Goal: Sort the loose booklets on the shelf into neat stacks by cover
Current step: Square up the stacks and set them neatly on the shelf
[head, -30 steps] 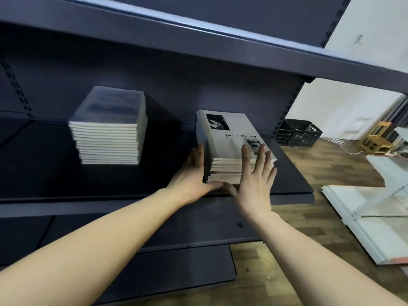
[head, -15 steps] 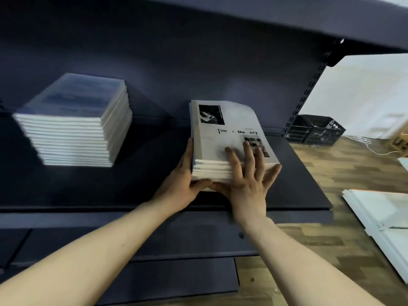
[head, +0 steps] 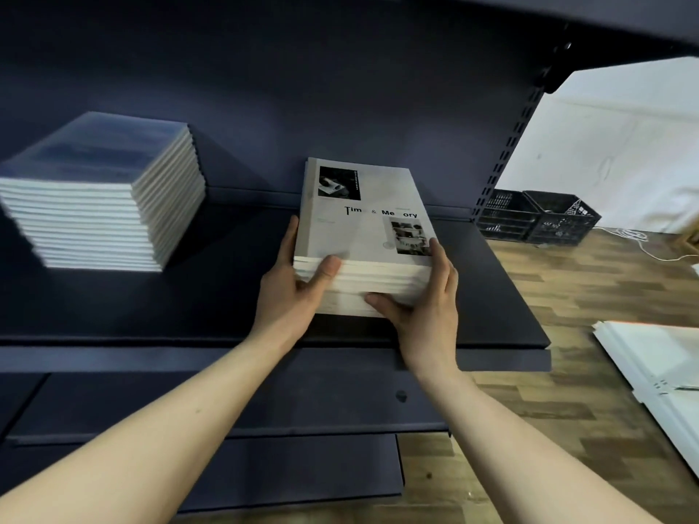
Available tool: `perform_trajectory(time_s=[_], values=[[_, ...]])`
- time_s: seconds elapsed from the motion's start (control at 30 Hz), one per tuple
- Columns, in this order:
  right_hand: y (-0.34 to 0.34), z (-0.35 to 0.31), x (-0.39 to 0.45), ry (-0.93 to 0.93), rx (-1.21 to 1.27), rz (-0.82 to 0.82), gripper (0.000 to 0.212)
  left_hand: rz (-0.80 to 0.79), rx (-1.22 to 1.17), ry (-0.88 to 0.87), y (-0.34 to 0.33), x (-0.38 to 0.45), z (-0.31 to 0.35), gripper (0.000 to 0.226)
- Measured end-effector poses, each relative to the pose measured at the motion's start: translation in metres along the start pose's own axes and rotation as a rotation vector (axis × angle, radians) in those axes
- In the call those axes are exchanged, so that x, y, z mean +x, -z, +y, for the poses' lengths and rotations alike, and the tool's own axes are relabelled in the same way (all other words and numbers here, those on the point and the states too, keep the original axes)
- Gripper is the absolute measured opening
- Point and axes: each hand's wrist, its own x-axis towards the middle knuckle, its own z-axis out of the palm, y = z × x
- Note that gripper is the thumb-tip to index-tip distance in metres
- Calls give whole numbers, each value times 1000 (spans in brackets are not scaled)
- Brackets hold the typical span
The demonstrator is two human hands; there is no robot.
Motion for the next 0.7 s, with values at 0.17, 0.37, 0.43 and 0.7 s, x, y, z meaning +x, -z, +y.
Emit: perform_trajectory(time_s=[0.17, 0.37, 0.43, 0.7], values=[[0, 5, -4, -87, 137, 16, 118, 37, -4, -32, -1, 6, -5, 92], [-2, 4, 1, -202, 245, 72, 75, 95, 37, -17, -3, 6, -6, 80], [-4, 7, 3, -229, 230, 91, 64, 125, 51, -40, -5, 4, -6, 68], [3, -4, -3, -215, 228, 14, 116, 82, -8, -59, -6, 2, -4, 92]])
